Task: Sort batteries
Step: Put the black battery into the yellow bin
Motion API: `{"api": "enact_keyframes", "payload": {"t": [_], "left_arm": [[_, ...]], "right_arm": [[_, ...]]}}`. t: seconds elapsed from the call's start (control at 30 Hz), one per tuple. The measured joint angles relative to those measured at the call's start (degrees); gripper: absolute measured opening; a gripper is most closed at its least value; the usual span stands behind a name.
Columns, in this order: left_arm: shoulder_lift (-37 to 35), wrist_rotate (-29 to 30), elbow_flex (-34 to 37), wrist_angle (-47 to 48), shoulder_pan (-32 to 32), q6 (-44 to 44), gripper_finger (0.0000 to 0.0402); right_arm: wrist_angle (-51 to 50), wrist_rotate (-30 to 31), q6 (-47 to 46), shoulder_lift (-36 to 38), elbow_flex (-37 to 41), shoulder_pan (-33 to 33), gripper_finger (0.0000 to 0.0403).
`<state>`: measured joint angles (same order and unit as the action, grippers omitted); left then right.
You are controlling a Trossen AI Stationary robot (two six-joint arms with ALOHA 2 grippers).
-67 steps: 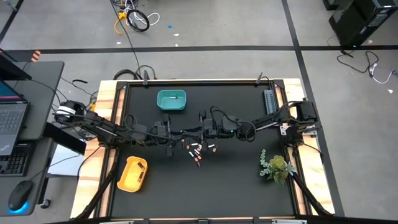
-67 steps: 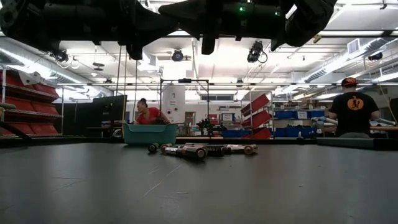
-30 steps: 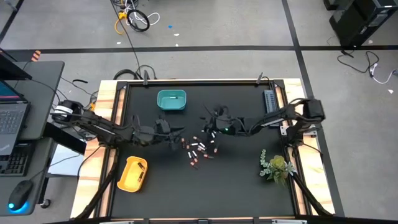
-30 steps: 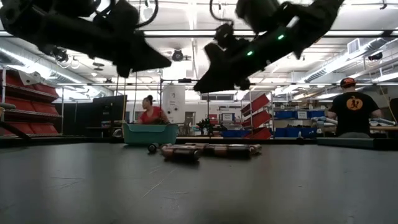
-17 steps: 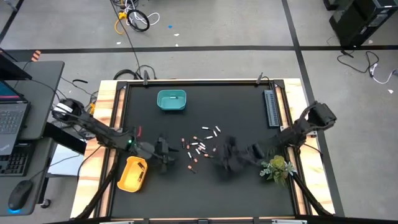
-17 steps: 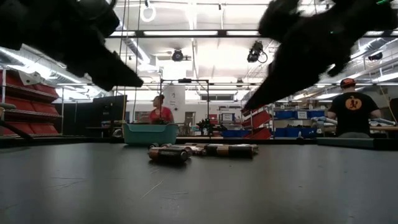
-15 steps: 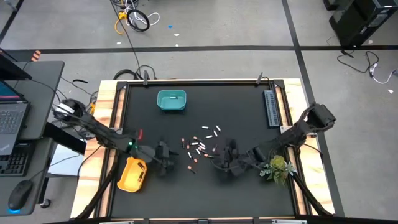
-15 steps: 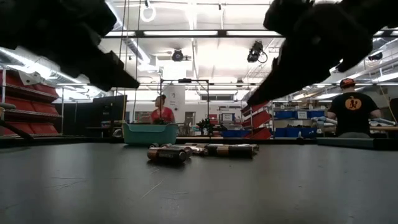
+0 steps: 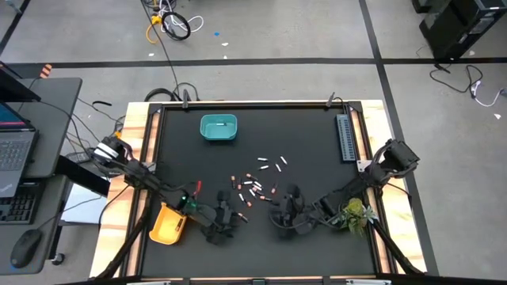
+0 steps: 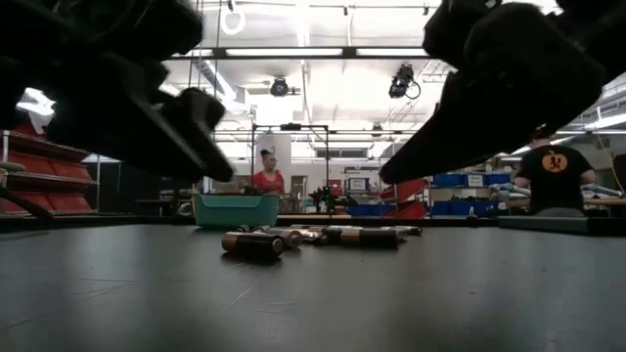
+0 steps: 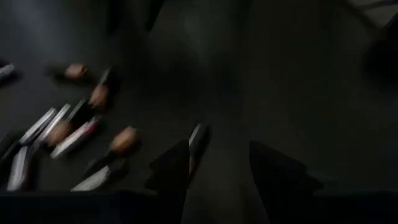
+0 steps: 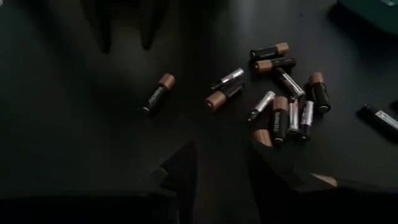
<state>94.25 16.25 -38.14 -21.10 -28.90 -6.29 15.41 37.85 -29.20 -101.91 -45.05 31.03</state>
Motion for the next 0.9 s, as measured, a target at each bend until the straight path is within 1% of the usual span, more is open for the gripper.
{"api": "enact_keyframes", "payload": {"t": [0.17,0.27,0.33,0.43,0.53,0.6,0.67,0.77,0.8,0.9], "left_arm": [[0.9,-3.8,-0.6,0.1,2.6,1.8,0.0183],[2.7,-8.0,-1.3,-0.6,4.6,2.3,0.0183],[3.9,-8.7,-1.1,-0.2,5.5,3.1,0.0183],[5.9,-9.0,-1.5,-2.0,6.7,4.5,0.0181],[7.5,-11.6,-1.8,-3.0,7.9,4.6,0.0178],[8.5,-13.3,-1.7,-1.8,8.3,4.3,0.0175],[9.7,-14.1,-2.2,-2.5,8.4,3.3,0.0168],[10.8,-14.4,-2.3,-3.4,8.4,1.4,0.0142],[10.8,-14.3,-2.3,-3.3,8.3,0.9,0.0126],[10.9,-12.6,-2.4,-3.0,7.8,-1.7,0.0058]], "right_arm": [[0.9,1.6,-1.3,0.2,0.0,1.3,0.0127],[-0.6,1.9,-4.0,0.4,0.0,2.0,0.0127],[-0.9,3.1,-5.1,0.5,0.1,2.6,0.0127],[-2.3,4.7,-6.8,1.0,0.1,3.5,0.0126],[-3.5,5.4,-8.2,1.4,0.1,4.4,0.0126],[-3.3,5.9,-8.8,1.4,0.0,4.7,0.0126],[-3.9,6.2,-9.2,1.7,0.1,5.2,0.0126],[-5.0,6.7,-10.3,2.1,0.0,5.6,0.0126],[-5.5,7.1,-10.3,2.2,0.1,5.7,0.0126],[-5.7,8.4,-10.2,2.6,0.1,5.7,0.0126]]}}
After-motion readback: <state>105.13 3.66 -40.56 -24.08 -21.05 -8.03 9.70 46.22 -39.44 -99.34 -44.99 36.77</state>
